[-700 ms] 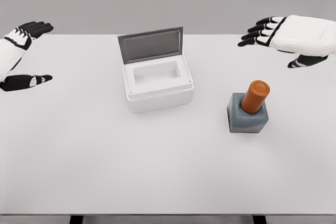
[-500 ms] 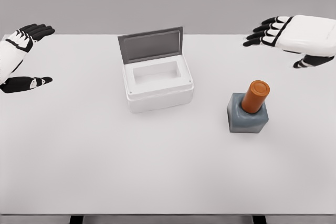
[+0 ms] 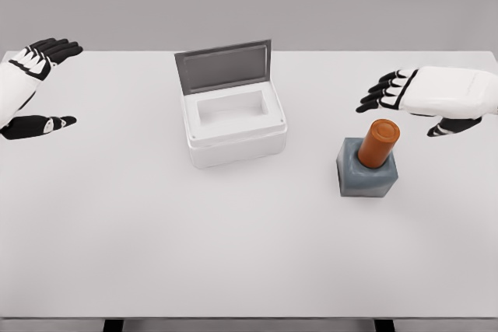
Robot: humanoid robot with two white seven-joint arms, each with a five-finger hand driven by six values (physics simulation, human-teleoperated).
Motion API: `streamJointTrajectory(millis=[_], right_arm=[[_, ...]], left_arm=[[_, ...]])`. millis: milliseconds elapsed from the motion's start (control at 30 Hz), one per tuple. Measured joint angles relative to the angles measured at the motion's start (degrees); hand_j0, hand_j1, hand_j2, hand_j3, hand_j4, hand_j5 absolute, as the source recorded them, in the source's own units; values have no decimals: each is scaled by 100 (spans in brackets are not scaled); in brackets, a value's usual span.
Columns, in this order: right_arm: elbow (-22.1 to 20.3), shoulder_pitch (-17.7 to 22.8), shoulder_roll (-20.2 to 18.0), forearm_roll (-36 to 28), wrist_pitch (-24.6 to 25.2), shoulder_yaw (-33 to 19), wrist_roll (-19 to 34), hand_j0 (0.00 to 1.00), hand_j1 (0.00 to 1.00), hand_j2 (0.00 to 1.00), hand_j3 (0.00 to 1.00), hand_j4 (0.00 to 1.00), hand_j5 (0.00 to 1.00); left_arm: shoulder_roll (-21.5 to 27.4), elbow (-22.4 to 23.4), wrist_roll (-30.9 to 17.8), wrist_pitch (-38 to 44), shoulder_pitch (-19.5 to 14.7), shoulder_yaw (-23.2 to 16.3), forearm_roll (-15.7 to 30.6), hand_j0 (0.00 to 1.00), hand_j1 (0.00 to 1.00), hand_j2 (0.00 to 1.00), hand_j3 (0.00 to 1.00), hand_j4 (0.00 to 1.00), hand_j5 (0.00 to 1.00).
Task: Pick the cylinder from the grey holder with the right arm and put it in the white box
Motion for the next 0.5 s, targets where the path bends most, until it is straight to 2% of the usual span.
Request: streamJointTrajectory(millis=[500], right_arm=[[505, -9, 394, 72, -117, 560, -2, 98, 98, 98, 98, 98, 98]], left_arm=[[-9, 5, -1, 0, 18, 4, -21, 100, 100, 100, 100, 100, 100]])
